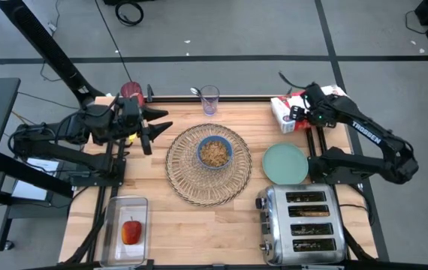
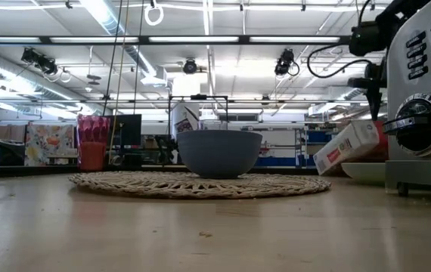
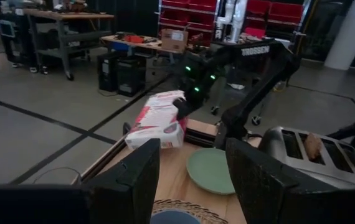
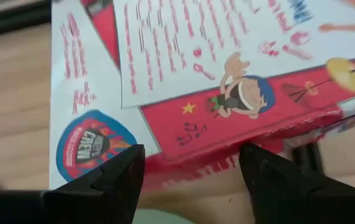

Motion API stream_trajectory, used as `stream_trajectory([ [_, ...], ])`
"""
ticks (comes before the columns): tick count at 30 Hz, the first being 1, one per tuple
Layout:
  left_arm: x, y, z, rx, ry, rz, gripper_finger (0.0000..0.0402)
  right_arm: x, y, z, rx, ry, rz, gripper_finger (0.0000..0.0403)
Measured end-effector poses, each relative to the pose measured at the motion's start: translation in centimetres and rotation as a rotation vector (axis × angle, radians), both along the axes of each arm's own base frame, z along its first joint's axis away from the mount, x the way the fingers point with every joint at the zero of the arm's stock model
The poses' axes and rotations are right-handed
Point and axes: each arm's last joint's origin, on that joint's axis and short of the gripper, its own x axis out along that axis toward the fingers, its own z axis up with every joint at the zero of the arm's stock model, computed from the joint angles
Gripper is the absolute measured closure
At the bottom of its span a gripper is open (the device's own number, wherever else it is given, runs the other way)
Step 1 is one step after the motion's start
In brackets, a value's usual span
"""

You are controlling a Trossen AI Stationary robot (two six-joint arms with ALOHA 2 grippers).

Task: Arrange a breakfast setting
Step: Pour the cereal from the white cereal box into the blue bowl

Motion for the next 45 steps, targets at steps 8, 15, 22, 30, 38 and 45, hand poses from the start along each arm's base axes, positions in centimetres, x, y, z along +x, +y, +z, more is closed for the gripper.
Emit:
stream_trajectory([
  [8,0.0,-0.2,0.0,-0.007,-0.002,-0.012,0.0212,0.2,-0.5,-1.8,0.054,-0.019,0.007,0.0138],
  [15,0.0,-0.8,-0.1,-0.003,0.014,-0.048,0.0212,0.6,-0.4,-3.9,0.041,-0.039,0.023,0.0138],
  [22,-0.1,-1.5,-0.3,-0.010,0.024,-0.087,0.0212,1.6,0.5,-5.8,0.050,-0.058,0.066,0.0138],
  [30,-0.1,-1.5,-0.3,-0.032,0.018,-0.084,0.0212,2.7,1.7,-4.3,0.042,-0.079,0.180,0.0138],
  [38,-0.1,-1.4,-0.3,-0.044,0.011,-0.045,0.0212,3.1,2.4,-3.8,0.056,-0.068,0.236,0.0137],
  [45,-0.1,-1.4,-0.2,-0.045,0.005,-0.037,0.0212,2.9,2.7,-3.8,0.074,-0.034,0.270,0.0137],
])
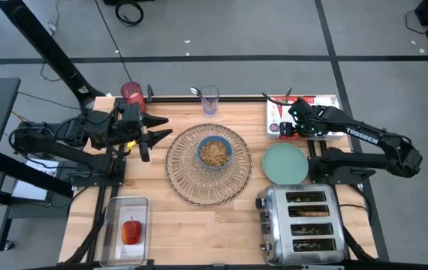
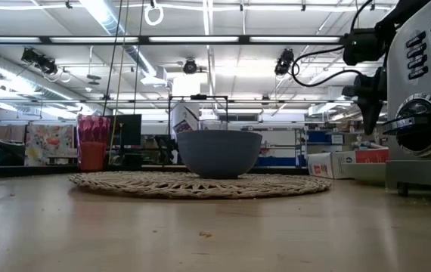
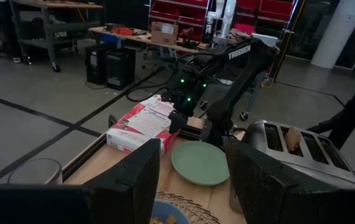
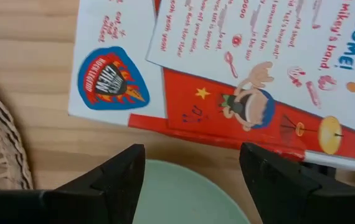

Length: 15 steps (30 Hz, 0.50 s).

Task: Arrange a breakfast setting
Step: Pour the cereal from the white cereal box into the blue bowl

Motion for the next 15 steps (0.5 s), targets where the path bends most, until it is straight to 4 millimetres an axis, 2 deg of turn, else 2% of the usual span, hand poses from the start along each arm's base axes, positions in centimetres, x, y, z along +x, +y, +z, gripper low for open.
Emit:
stream_trajectory([
  [3,0.4,0.0,-0.1,-0.003,0.002,0.003,0.0212,-0.3,0.3,0.6,-0.014,-0.010,0.009,0.0137],
  [7,1.4,-0.1,-0.2,-0.004,-0.008,0.010,0.0212,-1.0,0.6,2.9,-0.100,0.003,0.015,0.0137],
  [11,2.5,0.4,-0.3,-0.003,-0.018,0.047,0.0212,-2.1,0.6,4.8,-0.173,0.010,-0.010,0.0137],
  [15,3.1,1.1,-0.3,0.002,-0.040,0.090,0.0212,-3.5,0.7,5.8,-0.242,-0.005,-0.064,0.0137],
])
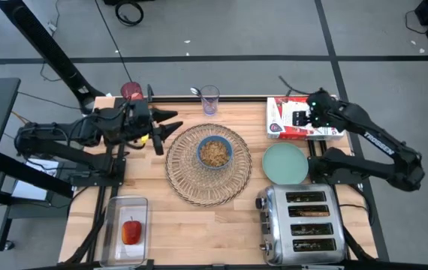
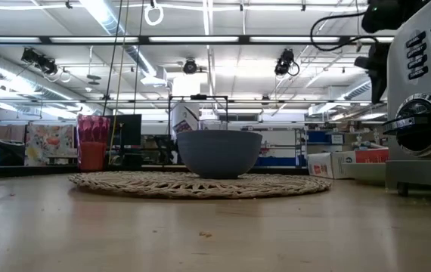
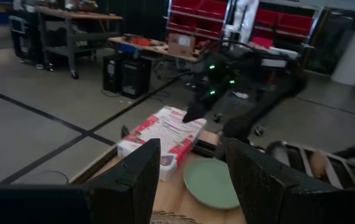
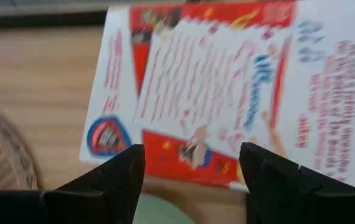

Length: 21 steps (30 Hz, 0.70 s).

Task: Arrange a breakfast setting
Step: Pour the cereal from the white cereal box into the blue bowl

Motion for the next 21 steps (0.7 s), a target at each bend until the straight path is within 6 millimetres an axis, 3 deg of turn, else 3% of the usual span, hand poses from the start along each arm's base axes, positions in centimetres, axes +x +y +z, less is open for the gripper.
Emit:
stream_trajectory([
  [8,-0.3,0.6,0.2,0.023,-0.004,0.029,0.0212,-1.3,0.7,1.2,-0.132,-0.067,-0.012,0.0134],
  [21,-0.3,0.5,0.2,0.017,-0.006,0.021,0.0212,-1.0,0.4,1.7,-0.184,-0.101,0.043,0.0135],
])
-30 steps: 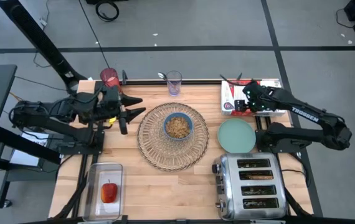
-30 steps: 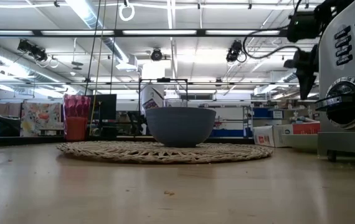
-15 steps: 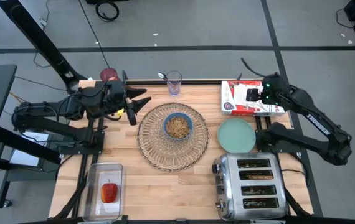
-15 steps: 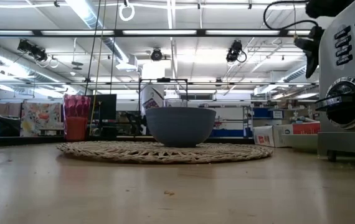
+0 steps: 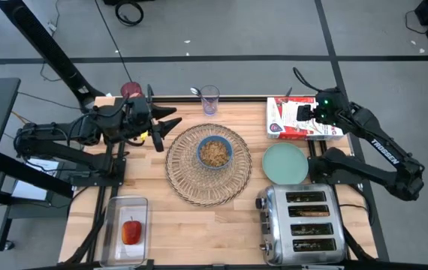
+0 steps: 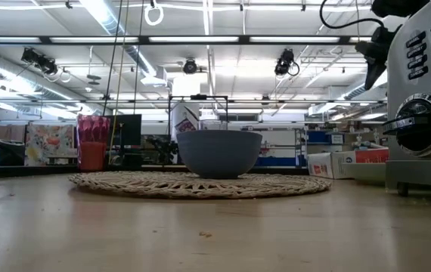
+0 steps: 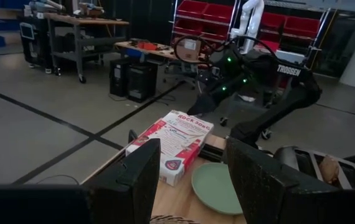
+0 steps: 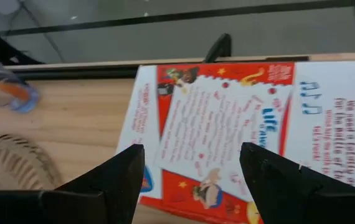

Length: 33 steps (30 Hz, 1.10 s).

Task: Arrange a breakfast setting
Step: Pour the cereal from the white cereal box into the blue bowl

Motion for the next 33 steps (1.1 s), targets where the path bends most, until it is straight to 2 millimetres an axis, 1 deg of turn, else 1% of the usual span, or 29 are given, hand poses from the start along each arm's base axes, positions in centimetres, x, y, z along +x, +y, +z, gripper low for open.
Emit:
stream_trajectory([
  [5,0.0,0.0,0.0,0.000,0.000,0.000,0.0212,0.3,0.0,0.1,0.010,-0.043,0.089,0.0135],
  [12,0.0,0.0,0.0,0.000,0.000,0.000,0.0212,0.7,-0.4,0.8,-0.088,-0.040,0.150,0.0135],
  [17,0.0,0.0,0.0,0.000,0.000,0.000,0.0212,1.0,-0.2,0.8,-0.045,-0.111,0.243,0.0135],
  [19,0.0,0.0,0.0,-0.001,0.000,0.000,0.0212,1.1,-0.2,0.8,-0.031,-0.132,0.252,0.0135],
  [23,0.0,0.0,0.0,-0.001,0.000,0.000,0.0212,0.9,-0.2,0.9,-0.004,-0.170,0.168,0.0135],
  [26,0.0,0.0,0.0,0.000,0.000,0.000,0.0212,0.0,0.1,1.6,-0.003,-0.064,0.072,0.0136],
  [29,0.0,0.0,0.0,0.000,0.000,0.000,0.0212,-1.3,0.9,1.8,0.043,0.055,-0.065,0.0136],
  [33,0.0,0.0,0.0,0.000,0.000,0.000,0.0212,-2.8,1.9,0.7,0.144,0.135,-0.226,0.0136],
])
